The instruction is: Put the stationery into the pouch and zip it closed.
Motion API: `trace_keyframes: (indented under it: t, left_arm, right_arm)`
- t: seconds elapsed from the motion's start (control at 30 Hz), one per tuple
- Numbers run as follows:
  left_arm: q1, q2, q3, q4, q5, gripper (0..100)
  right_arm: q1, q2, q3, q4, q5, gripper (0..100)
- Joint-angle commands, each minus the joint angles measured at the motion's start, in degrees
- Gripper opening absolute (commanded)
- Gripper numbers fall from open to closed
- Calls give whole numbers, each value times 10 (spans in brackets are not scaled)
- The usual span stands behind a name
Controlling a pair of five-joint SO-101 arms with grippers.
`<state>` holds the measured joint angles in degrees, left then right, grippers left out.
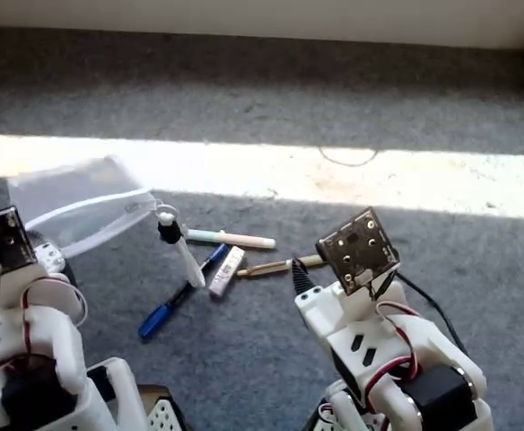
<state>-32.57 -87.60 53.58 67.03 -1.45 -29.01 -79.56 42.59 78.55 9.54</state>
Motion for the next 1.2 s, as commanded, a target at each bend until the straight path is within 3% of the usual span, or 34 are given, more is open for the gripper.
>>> trace_keyframes:
  t: [0.0, 0.23, 0.43, 0.6, 0.9, 1.17]
  left_arm:
    - [-28, 133, -105, 32, -5, 7]
    - [-125, 180, -151, 41, -3, 7]
    - [-206, 181, -151, 41, -3, 7]
    - [-276, 181, -138, 41, -2, 7]
    - [-335, 181, -119, 42, -1, 6]
    - [-342, 181, -97, 46, -1, 6]
  right_arm:
    - [0, 3, 28, -53, -4, 115]
    - [-2, 17, 45, -115, -5, 115]
    - [-11, 161, 36, -157, -15, 115]
    - [-58, 293, -22, -195, -98, 115]
    - [-100, 487, -157, -260, -362, 117]
    - [-146, 657, -327, -261, -435, 117]
